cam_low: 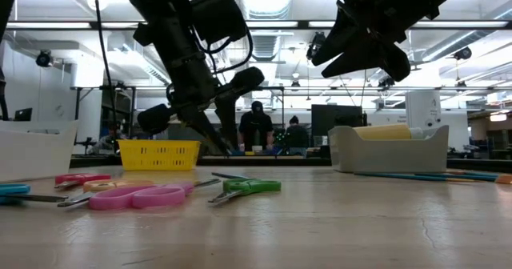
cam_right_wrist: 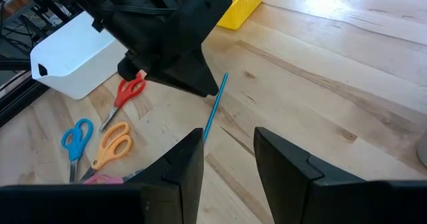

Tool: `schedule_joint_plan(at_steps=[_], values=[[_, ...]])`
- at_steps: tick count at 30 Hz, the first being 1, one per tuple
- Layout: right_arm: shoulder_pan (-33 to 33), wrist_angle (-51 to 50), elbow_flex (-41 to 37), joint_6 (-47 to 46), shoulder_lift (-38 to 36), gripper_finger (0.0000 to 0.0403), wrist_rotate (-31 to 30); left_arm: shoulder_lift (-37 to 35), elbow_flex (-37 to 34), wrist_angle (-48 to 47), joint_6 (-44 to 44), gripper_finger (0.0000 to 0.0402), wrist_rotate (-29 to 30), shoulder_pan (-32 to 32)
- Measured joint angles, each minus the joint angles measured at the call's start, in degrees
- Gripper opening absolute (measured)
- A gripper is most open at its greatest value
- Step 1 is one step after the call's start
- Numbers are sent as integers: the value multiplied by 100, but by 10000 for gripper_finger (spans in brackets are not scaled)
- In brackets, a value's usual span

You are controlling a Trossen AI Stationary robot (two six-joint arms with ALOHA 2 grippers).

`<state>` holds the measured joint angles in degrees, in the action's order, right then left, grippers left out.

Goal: Pick & Place Paint Supplies
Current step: Put the blue paintbrush into the white bin

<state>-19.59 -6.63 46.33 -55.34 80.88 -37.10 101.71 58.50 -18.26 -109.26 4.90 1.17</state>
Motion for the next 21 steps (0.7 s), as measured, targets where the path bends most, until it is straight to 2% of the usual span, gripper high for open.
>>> schedule_joint_plan(at_steps=[5, 13, 21], values=[[-1, 0, 0, -6, 0, 130, 0, 0, 4, 44, -97, 86, 117, 7], [-2, 0, 0, 3, 0, 130, 0, 7, -26, -160, -962, 86, 156, 7], [-1, 0, 0, -1, 0, 130, 0, 93, -79, -272, -1208, 86, 157, 127]])
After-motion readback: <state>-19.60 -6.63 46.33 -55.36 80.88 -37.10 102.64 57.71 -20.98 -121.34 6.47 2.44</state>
